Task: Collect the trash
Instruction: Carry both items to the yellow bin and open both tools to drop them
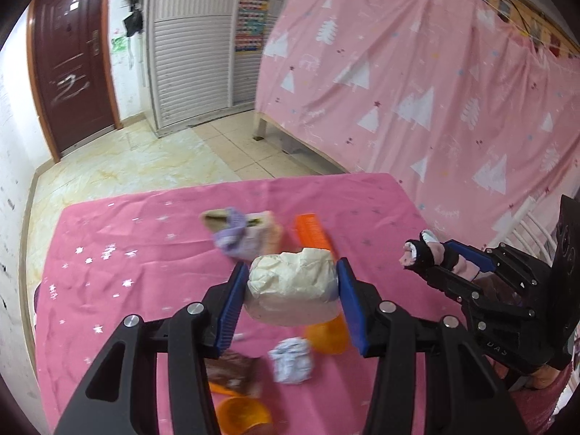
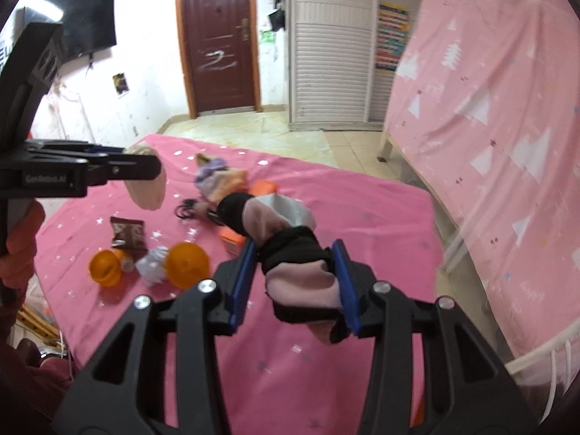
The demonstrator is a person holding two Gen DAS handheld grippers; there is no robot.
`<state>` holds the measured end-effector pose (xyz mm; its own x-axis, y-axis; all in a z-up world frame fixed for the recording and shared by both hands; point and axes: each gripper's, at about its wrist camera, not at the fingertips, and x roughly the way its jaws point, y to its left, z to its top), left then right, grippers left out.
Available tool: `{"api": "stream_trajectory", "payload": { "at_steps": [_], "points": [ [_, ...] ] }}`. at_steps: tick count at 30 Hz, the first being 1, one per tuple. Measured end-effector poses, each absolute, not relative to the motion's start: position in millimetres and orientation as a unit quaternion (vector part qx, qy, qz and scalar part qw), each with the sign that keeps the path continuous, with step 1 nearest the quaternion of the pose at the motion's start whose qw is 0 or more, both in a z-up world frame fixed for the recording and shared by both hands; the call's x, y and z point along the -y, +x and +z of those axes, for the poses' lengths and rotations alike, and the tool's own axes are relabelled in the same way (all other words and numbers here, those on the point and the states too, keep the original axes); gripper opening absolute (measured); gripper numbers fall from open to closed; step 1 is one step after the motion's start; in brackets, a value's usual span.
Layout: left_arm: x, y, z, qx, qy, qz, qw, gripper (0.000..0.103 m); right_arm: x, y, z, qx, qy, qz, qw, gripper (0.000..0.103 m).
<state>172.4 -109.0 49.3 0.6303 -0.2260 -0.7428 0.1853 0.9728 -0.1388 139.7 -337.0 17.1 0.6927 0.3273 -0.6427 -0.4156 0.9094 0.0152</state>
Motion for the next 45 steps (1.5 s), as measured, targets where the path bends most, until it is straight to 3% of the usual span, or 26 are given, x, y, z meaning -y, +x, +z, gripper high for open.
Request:
{"api": "stream_trajectory", "payload": {
  "at_steps": [19, 37, 40, 42, 45],
  "points": [
    [262, 165, 53, -0.422, 0.027, -0.211, 0.882, 0.044, 476, 111, -5, -0.324, 0.019, 0.100, 0.941, 0.041],
    [366, 162, 18, -0.465, 0.040, -0.281, 0.838, 0.044, 542, 98, -61, -0.390, 0.061, 0.064, 0.916, 0.045],
    [371, 162, 19, -0.468, 0.026, -0.294, 0.833, 0.054, 543, 99, -66, -0.398, 0.058, 0.063, 0.913, 0.052],
    [372, 162, 21, -0.466, 0.019, -0.298, 0.833, 0.067, 544, 100, -66, -0.400, 0.058, 0.059, 0.913, 0.057],
    [372, 159, 26, -0.458, 0.017, -0.301, 0.837, 0.072, 545, 100, -68, -0.402, 0.059, 0.058, 0.912, 0.061]
  ]
}}
